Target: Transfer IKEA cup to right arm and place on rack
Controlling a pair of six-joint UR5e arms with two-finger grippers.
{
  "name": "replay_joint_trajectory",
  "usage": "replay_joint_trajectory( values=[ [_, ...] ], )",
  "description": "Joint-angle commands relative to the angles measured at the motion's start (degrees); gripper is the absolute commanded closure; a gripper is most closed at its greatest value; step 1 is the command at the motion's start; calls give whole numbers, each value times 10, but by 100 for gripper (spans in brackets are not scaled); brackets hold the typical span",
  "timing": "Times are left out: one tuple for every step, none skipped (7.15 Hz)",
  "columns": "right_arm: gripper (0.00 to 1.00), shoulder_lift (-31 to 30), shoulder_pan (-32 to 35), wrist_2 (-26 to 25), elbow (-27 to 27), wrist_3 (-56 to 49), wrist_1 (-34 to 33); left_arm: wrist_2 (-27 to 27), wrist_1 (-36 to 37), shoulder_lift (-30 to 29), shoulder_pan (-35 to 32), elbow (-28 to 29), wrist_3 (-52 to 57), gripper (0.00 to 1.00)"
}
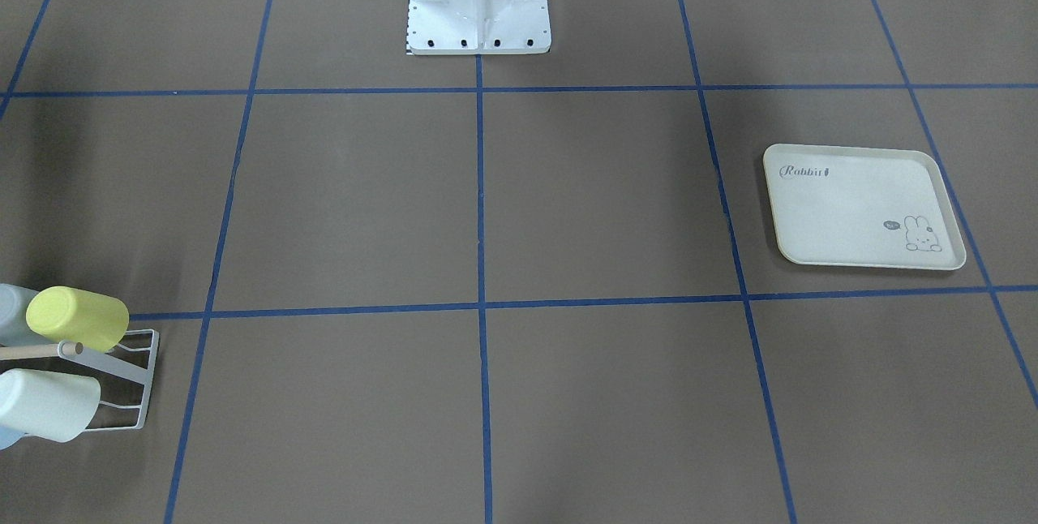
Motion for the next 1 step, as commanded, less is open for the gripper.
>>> replay_joint_trajectory(
  values=[
    [1, -5, 0, 0, 2, 0, 0, -5, -2, 4, 0, 0, 0, 0]
  ],
)
